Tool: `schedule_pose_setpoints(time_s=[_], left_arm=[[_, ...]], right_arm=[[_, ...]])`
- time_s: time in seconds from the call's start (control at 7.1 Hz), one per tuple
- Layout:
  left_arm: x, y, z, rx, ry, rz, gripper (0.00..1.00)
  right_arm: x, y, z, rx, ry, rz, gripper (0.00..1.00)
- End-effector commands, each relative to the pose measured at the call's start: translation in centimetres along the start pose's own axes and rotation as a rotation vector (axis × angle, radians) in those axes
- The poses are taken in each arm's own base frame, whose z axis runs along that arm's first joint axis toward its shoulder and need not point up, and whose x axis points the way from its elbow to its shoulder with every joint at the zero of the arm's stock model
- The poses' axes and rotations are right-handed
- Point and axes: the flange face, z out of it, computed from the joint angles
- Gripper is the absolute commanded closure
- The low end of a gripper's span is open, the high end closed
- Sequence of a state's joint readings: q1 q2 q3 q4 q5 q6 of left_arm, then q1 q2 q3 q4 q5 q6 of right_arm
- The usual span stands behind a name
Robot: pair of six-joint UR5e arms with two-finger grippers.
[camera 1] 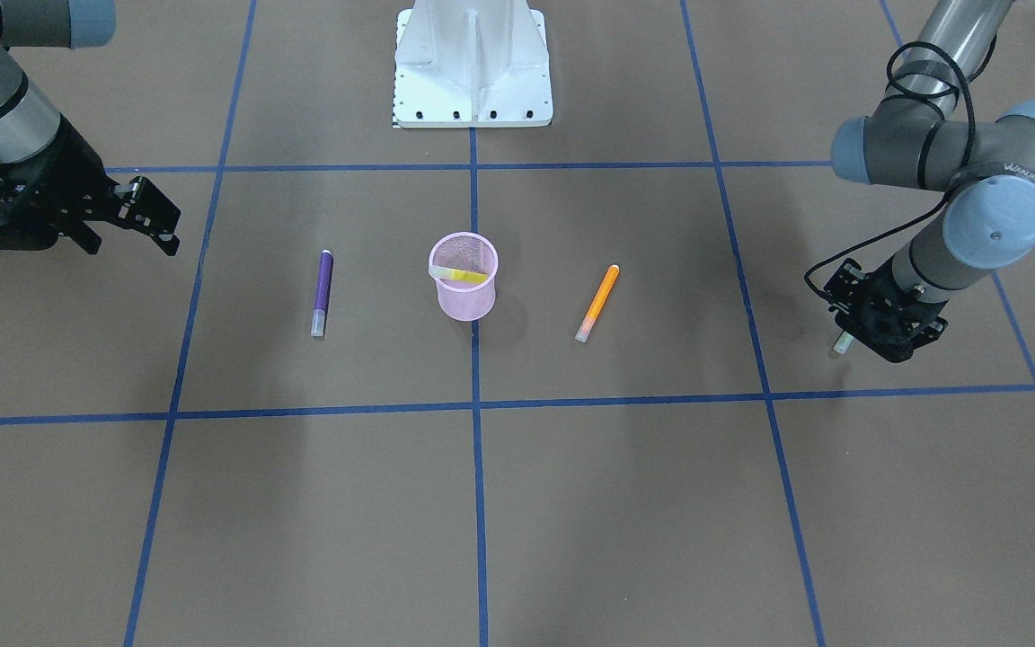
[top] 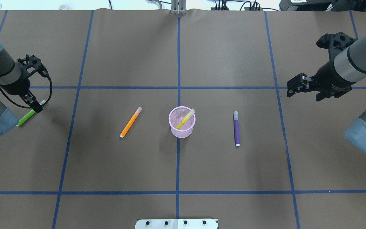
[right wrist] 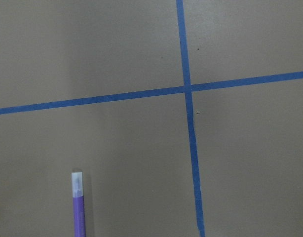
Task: Collect pens into pen holder
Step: 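Grasp green highlighter with left gripper while right gripper moves above purple marker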
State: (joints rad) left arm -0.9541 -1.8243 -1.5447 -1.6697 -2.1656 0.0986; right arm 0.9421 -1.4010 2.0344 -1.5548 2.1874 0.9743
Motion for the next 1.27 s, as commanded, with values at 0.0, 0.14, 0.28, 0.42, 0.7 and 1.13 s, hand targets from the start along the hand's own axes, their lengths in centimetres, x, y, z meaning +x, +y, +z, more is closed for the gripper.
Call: schedule_pose_setpoints(time_s=[0.0, 0.14, 0.28, 0.42, 0.7, 1.13], left_arm=[[-0.6, 0.5, 1.2, -0.032, 0.006, -0.014, 0.25], [-1.0, 0.6, 2.0, -0.047, 0.009, -0.023, 0.25], [-1.1, 0.7, 2.4, -0.055, 0.011, -0.025, 0.29], [-1.1, 0.6, 2.4, -0.055, 0.011, -0.025, 0.36], [-1.0, 0.6, 2.6, -0.058, 0.012, -0.025, 0.39], [-0.9, 0.6, 2.6, -0.059, 0.013, -0.023, 0.55]], right_arm=[[1.0, -0.3, 0.4, -0.011, 0.008, 0.004, 0.00], [1.6, -0.2, 0.6, -0.016, 0.014, 0.010, 0.00], [1.6, -0.1, 0.6, -0.027, 0.008, 0.011, 0.00], [1.6, -0.1, 0.6, -0.029, 0.004, 0.011, 0.00], [1.6, -0.1, 0.5, -0.028, 0.004, 0.012, 0.00], [1.8, -0.2, 0.2, -0.024, -0.005, 0.014, 0.00]])
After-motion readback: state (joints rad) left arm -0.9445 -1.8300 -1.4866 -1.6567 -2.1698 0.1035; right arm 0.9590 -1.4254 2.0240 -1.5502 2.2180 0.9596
